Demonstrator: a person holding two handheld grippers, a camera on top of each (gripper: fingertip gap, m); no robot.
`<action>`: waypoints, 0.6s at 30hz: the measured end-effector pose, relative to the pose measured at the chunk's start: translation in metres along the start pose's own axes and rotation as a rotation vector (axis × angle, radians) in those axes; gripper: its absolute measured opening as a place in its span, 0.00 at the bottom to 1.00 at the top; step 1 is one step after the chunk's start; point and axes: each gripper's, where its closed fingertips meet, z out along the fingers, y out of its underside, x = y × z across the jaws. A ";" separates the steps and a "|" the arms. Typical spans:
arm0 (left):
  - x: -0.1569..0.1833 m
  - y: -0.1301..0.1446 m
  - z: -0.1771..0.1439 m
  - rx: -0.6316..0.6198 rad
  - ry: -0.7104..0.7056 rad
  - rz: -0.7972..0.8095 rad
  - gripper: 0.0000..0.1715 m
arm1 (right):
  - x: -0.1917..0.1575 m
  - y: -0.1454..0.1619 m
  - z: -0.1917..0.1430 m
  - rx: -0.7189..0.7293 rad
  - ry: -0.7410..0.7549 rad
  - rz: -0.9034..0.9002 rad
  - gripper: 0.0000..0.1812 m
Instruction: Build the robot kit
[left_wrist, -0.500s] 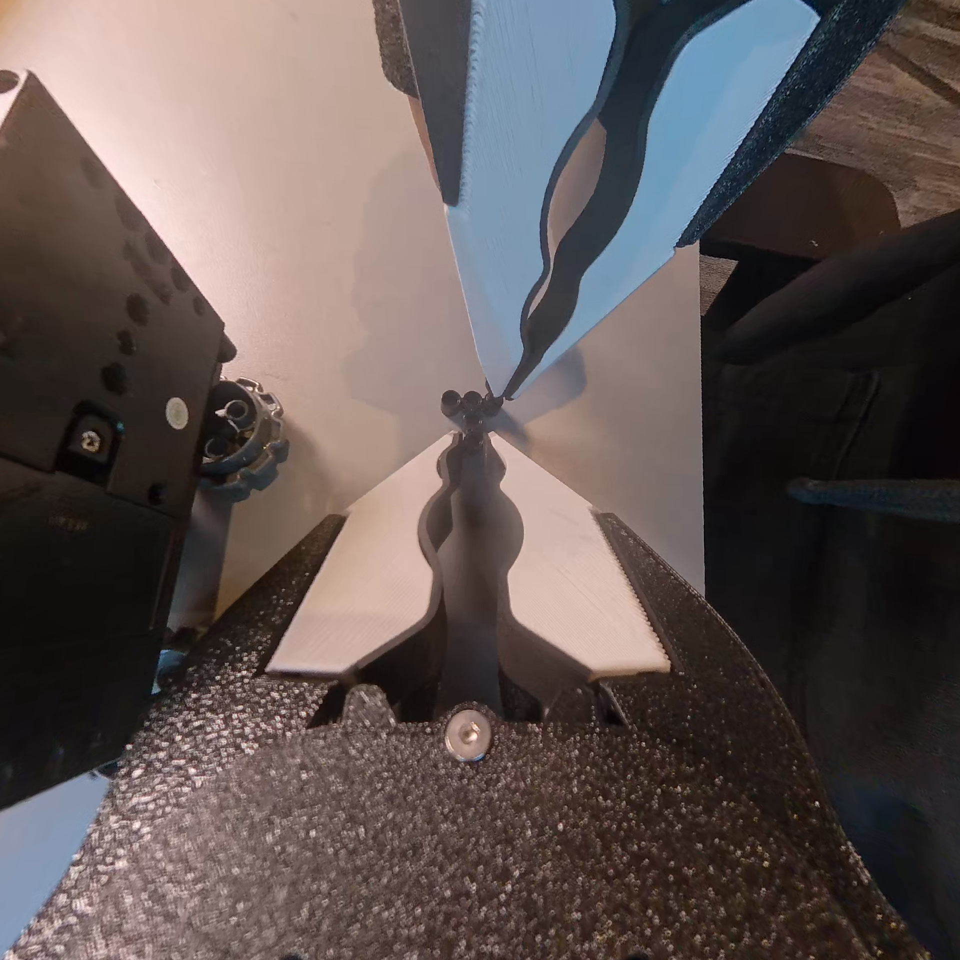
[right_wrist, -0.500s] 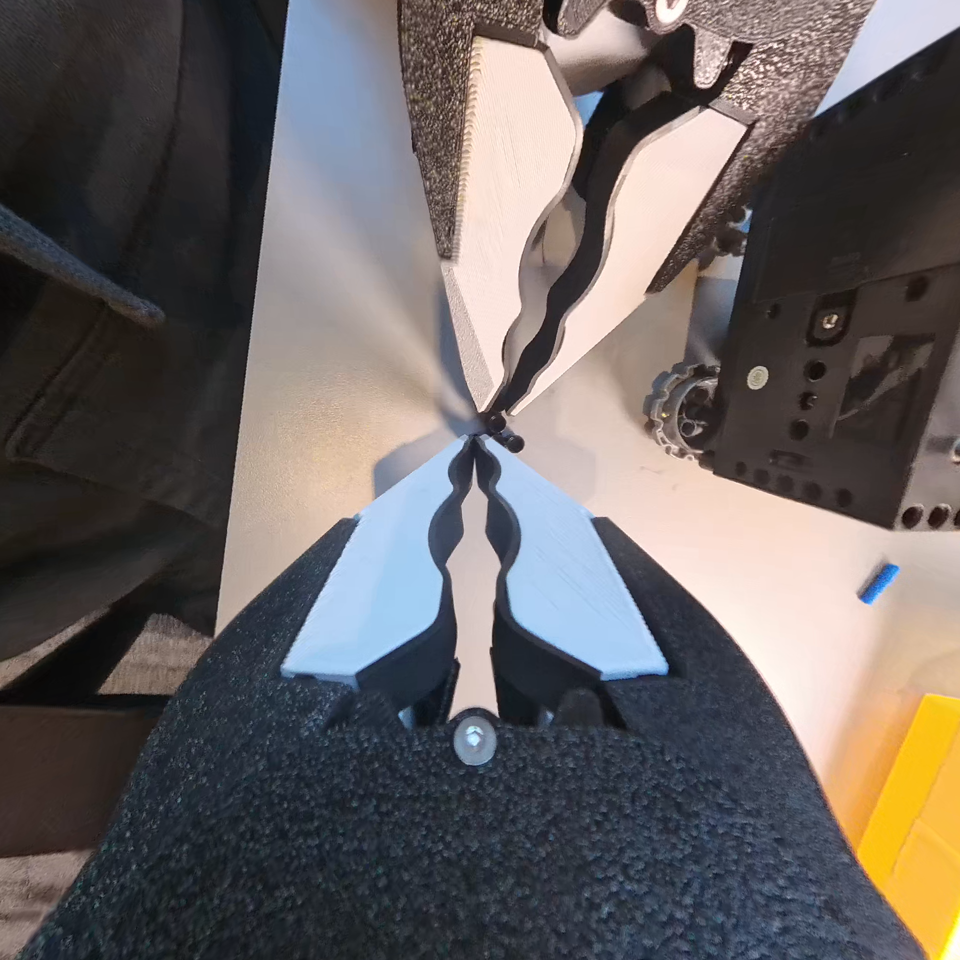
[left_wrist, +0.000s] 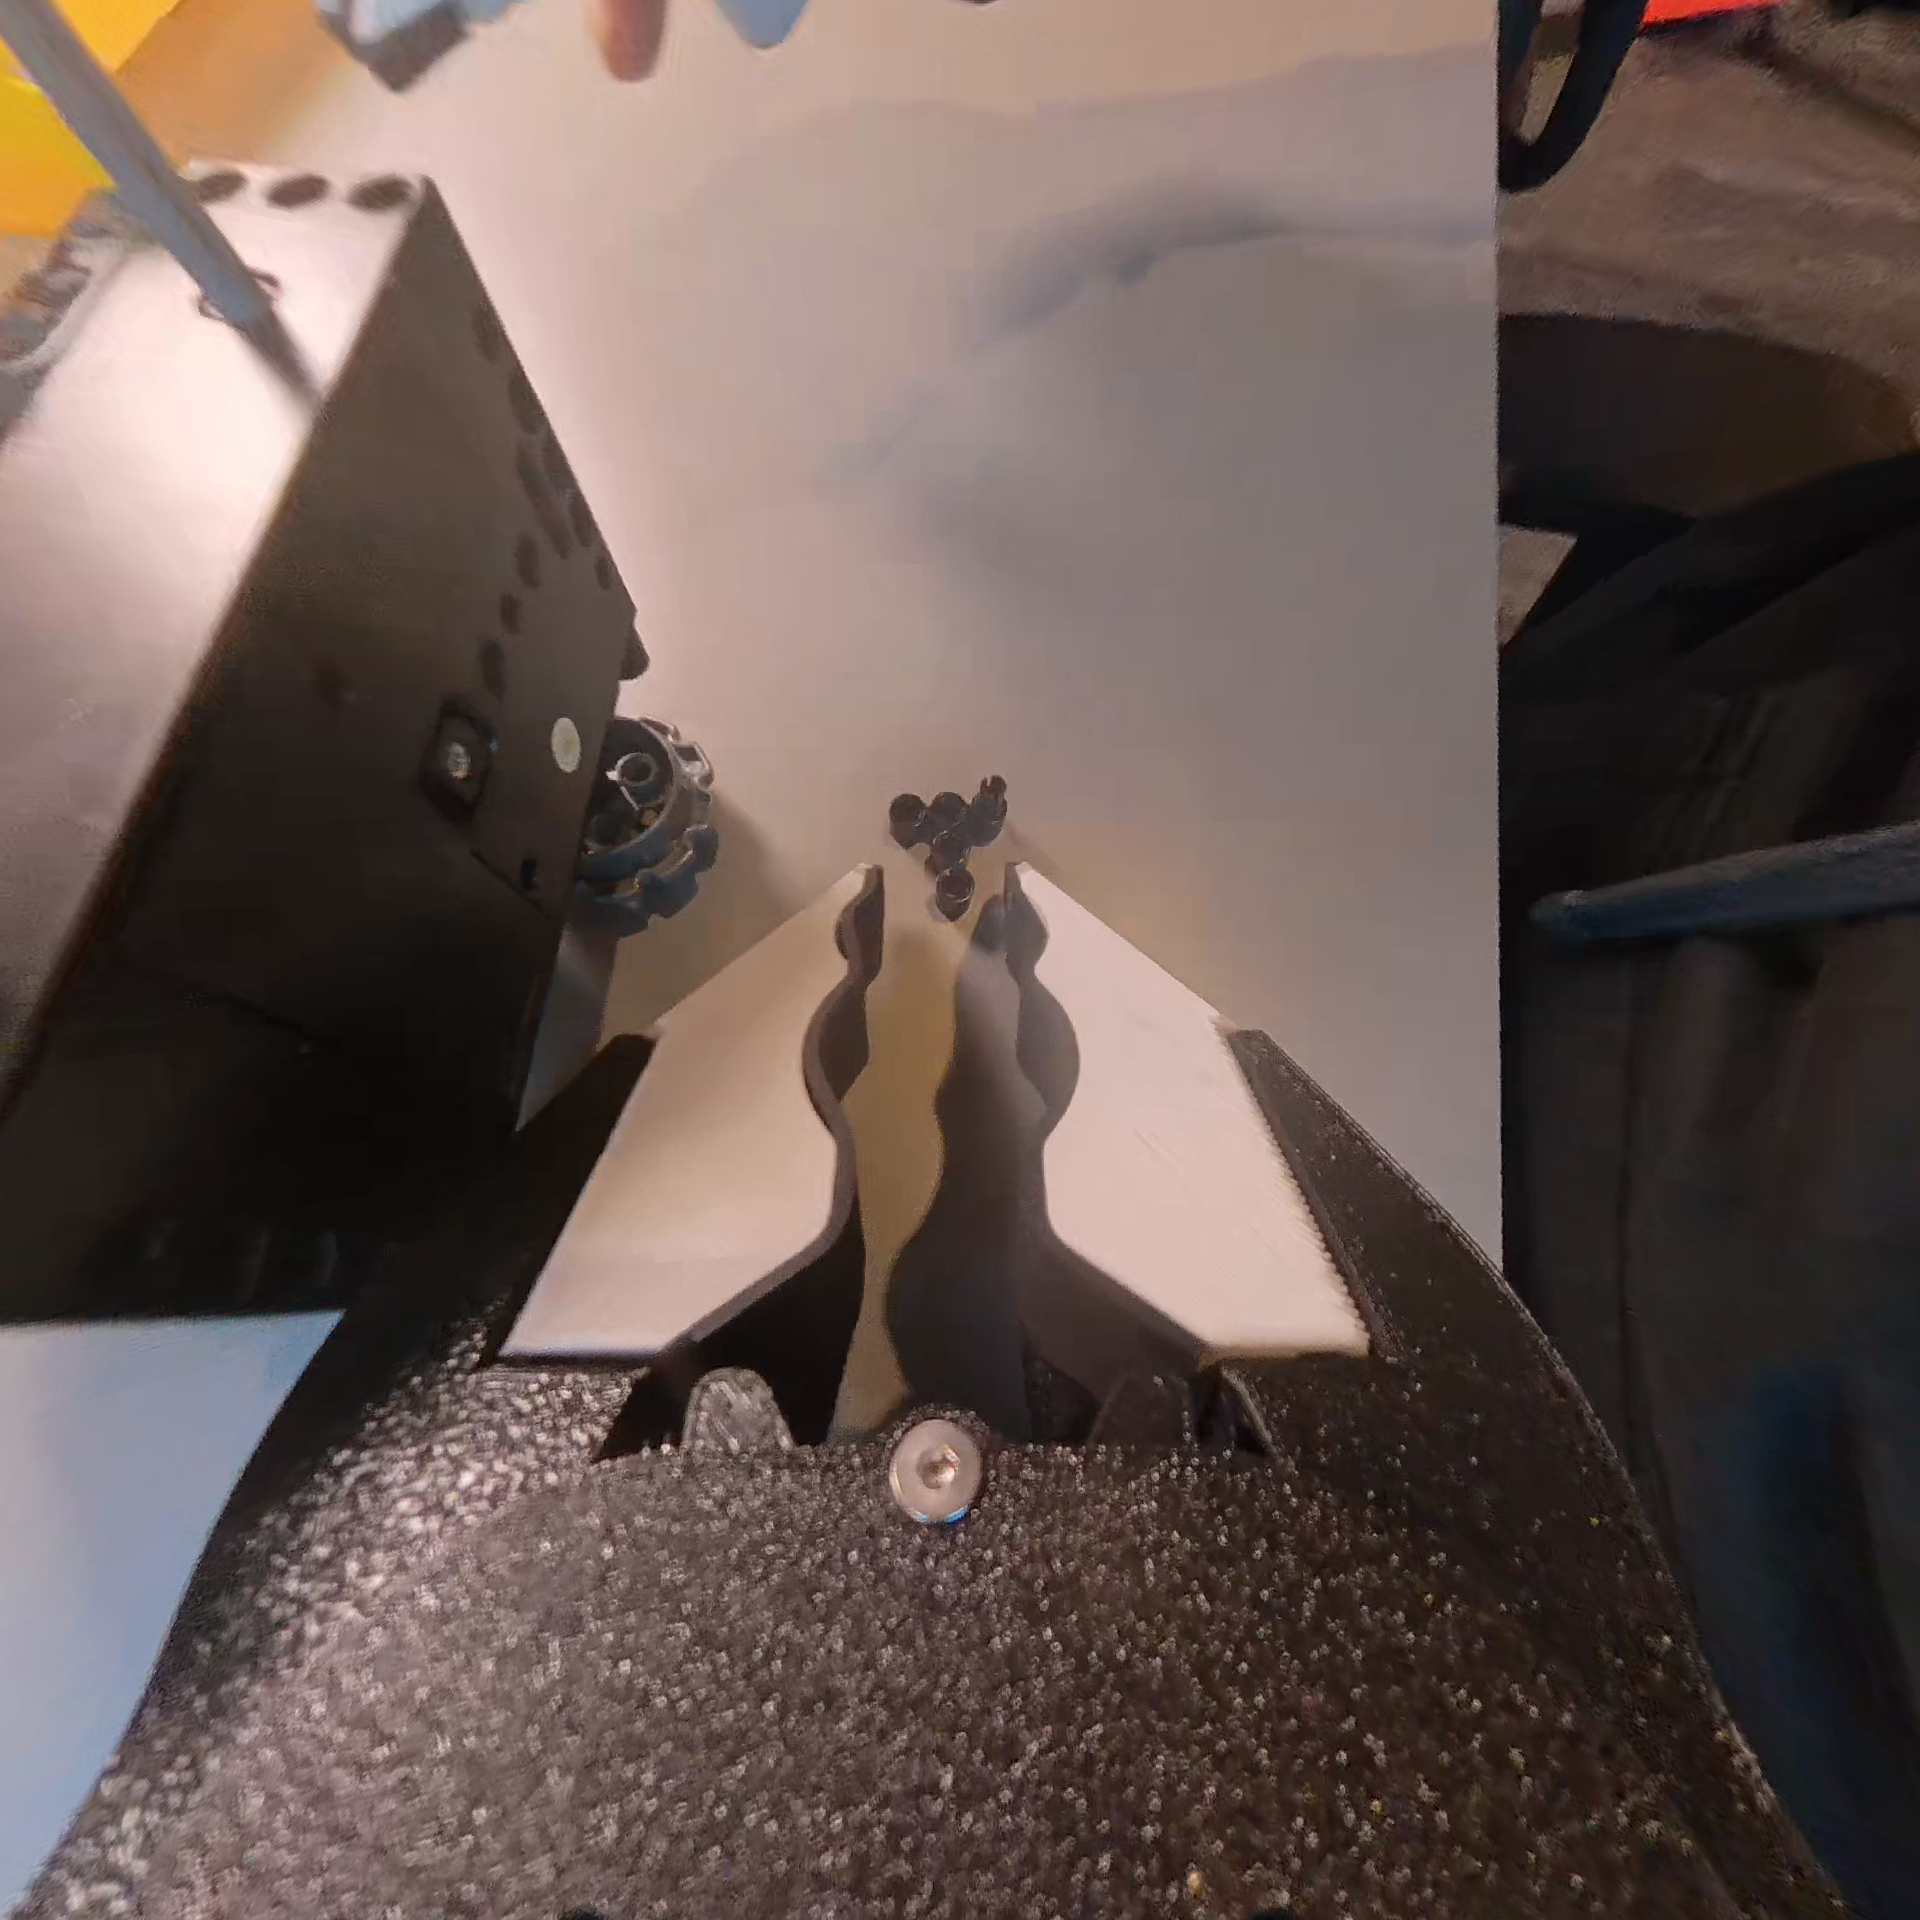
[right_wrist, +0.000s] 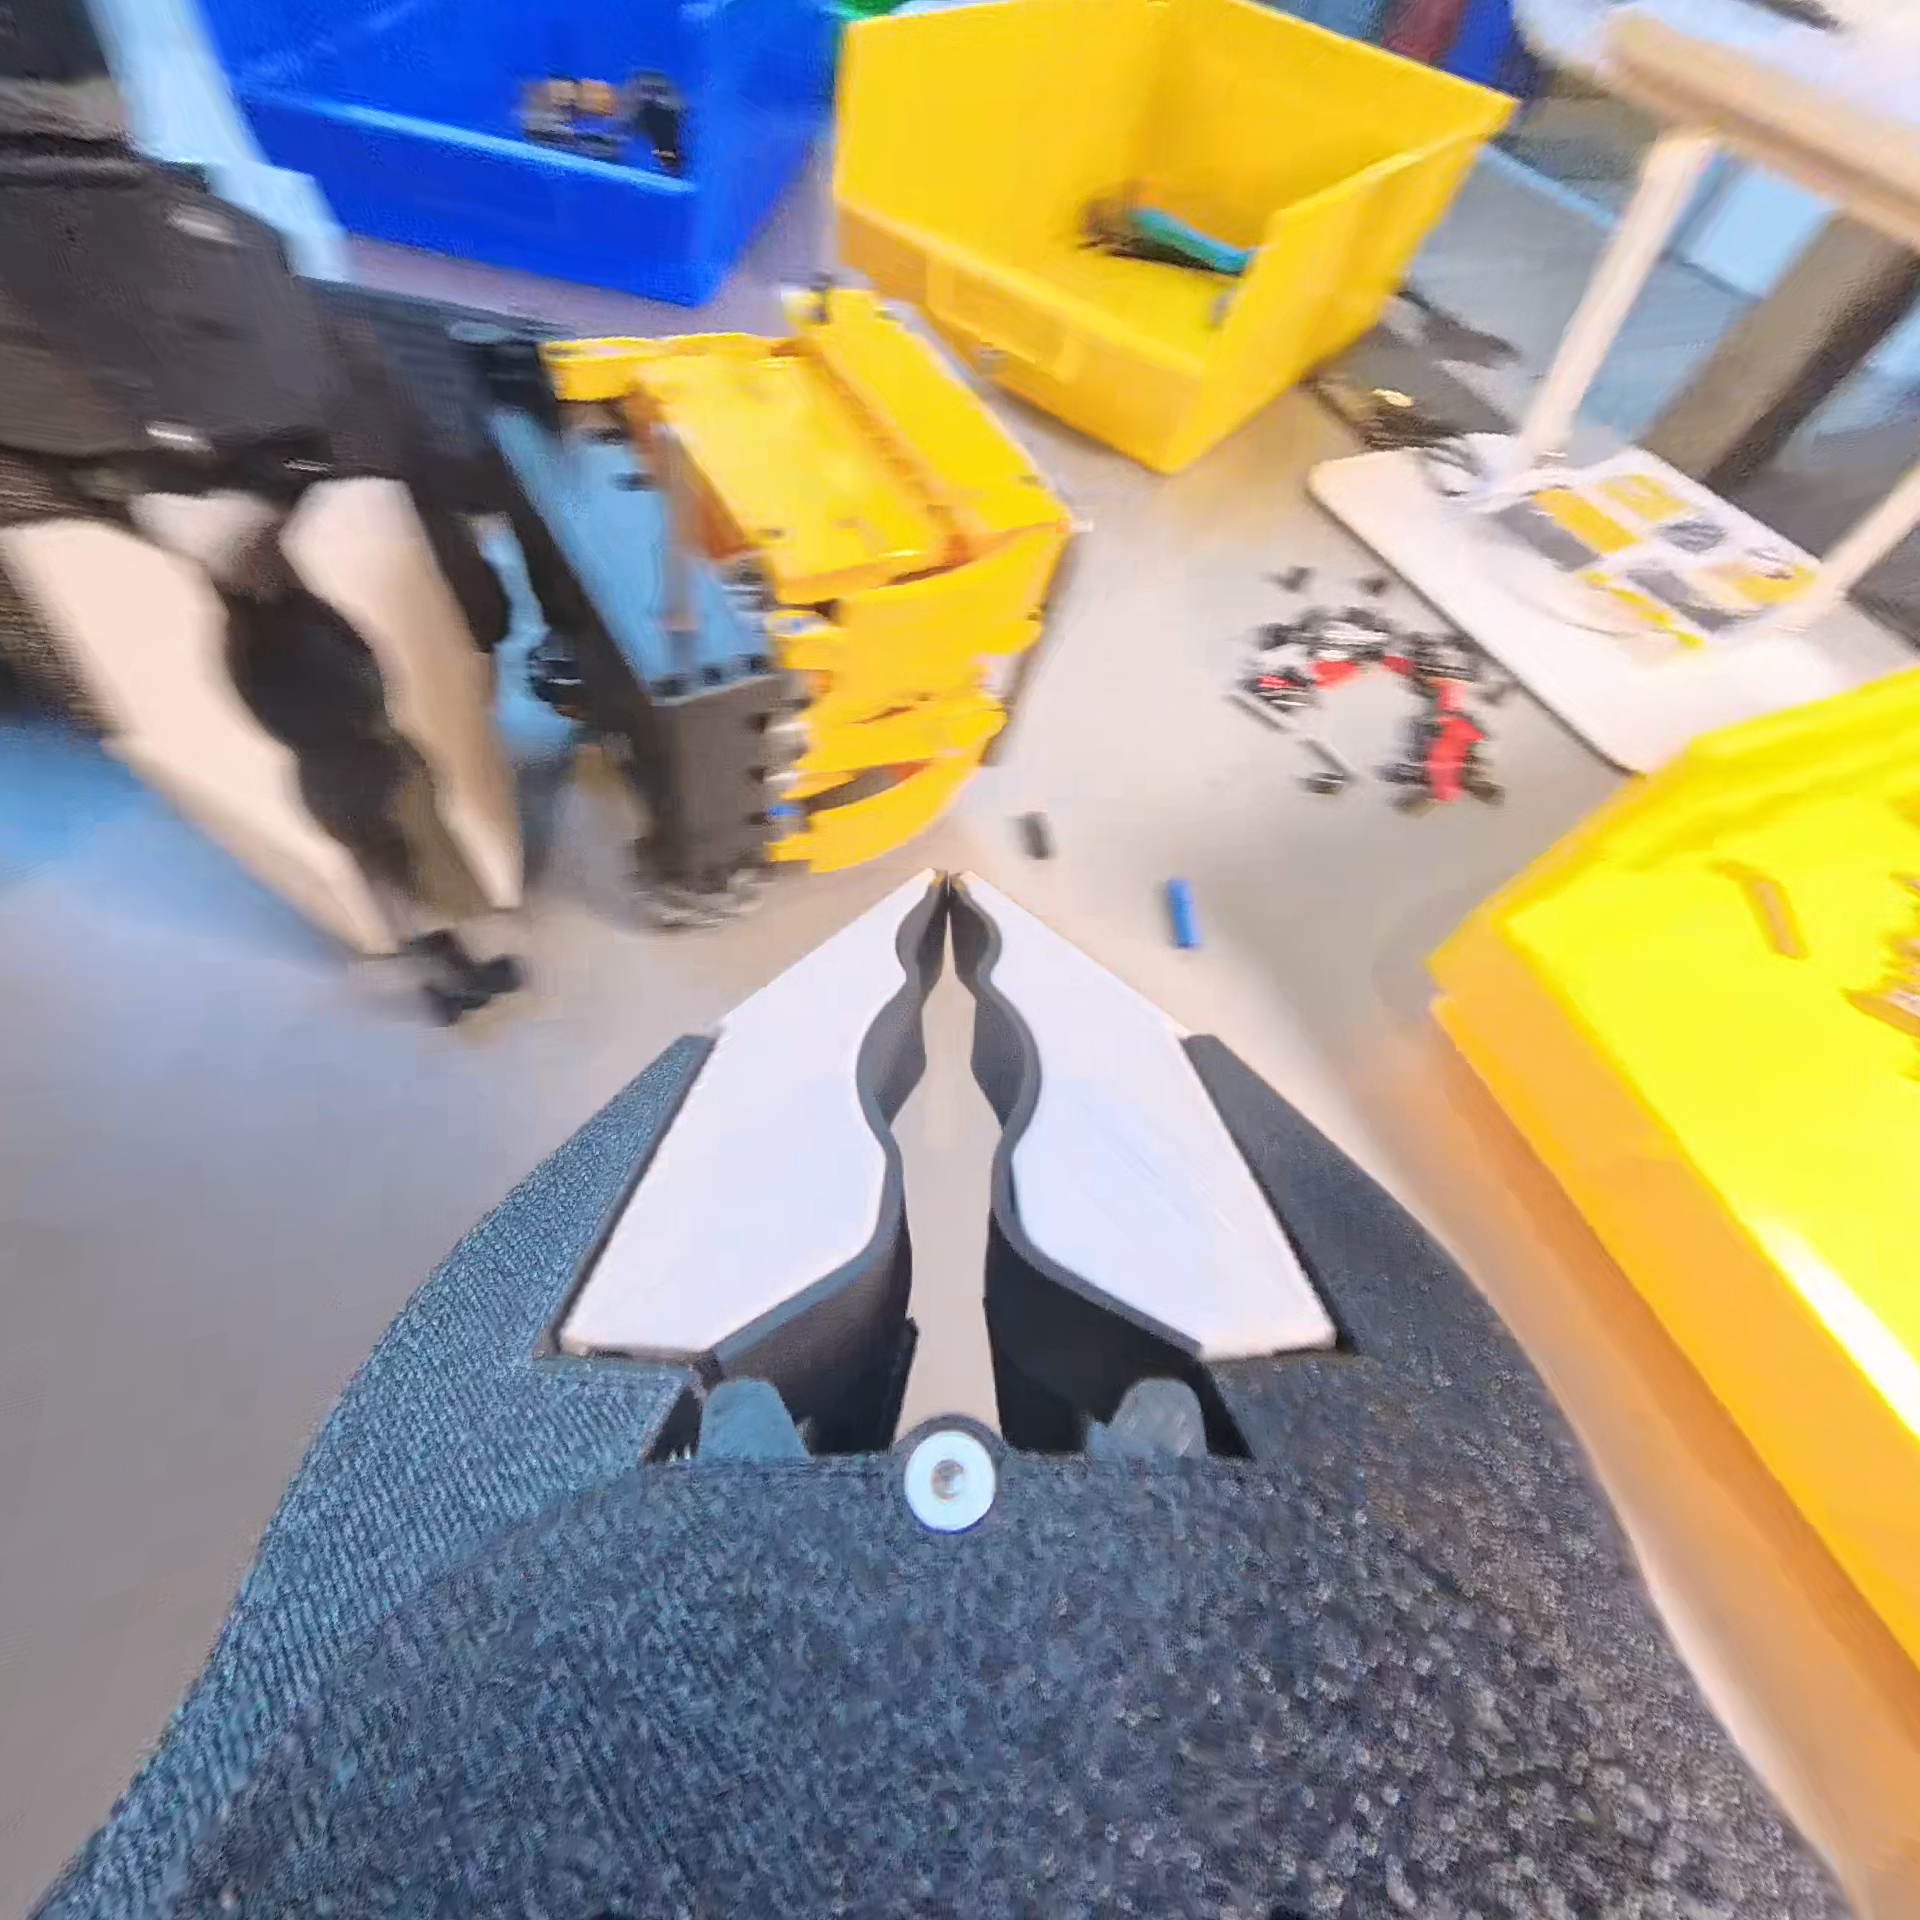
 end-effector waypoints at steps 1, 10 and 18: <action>0.000 -0.005 -0.005 0.035 0.005 -0.009 0.13 | 0.015 0.002 0.004 -0.024 0.039 -0.001 0.02; -0.009 -0.033 -0.062 0.322 -0.031 -0.113 0.17 | 0.068 0.051 0.077 -0.363 0.001 0.020 0.10; -0.001 -0.044 -0.083 0.565 0.082 -0.229 0.16 | 0.068 0.057 0.081 -0.424 -0.050 0.040 0.02</action>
